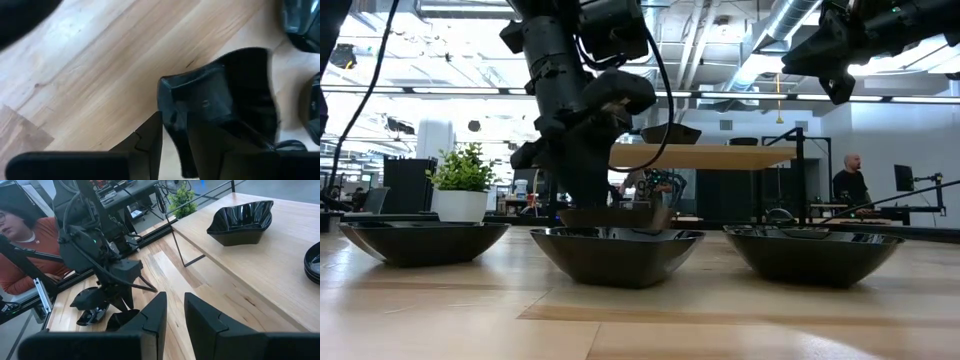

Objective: Pick & Place Mini shaped plates
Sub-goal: Stack the distorted square plate on top of the other distorted square plate on the shelf

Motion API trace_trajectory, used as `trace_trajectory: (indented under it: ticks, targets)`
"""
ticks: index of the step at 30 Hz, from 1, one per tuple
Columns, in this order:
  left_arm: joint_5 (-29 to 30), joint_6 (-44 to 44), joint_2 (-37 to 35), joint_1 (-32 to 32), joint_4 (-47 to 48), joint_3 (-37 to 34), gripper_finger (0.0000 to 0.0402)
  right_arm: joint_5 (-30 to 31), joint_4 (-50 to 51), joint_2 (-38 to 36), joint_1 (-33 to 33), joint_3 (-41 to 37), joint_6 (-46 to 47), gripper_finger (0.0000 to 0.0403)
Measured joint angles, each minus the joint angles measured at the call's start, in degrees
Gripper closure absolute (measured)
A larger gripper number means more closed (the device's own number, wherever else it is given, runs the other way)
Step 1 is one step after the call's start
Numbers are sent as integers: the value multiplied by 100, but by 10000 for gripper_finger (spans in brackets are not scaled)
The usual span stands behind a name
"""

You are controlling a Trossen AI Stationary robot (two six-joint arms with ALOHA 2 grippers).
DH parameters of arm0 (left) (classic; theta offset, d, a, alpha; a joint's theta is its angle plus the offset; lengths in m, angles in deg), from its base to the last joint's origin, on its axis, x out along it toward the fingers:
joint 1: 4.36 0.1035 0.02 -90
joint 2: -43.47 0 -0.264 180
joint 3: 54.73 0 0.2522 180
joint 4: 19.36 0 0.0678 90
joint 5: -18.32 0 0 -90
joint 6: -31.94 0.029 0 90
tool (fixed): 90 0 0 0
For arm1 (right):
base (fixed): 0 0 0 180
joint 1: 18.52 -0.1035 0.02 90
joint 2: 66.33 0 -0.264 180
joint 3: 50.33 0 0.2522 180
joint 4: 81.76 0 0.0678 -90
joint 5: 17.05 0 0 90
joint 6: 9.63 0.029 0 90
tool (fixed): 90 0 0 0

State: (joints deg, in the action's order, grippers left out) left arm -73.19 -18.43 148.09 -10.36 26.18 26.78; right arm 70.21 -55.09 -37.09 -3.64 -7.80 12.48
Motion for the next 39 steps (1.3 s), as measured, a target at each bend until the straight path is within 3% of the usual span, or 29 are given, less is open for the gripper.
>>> trace_trajectory:
  ticks: [15, 39]
  targets:
    - [-2, -389, -120, 0, -76, 2, 311, 0, 0, 0, 0, 0, -7, 339]
    - [-173, -240, 282, 35, -224, -2, 311, 0, 2, 0, 1, 0, -9, 339]
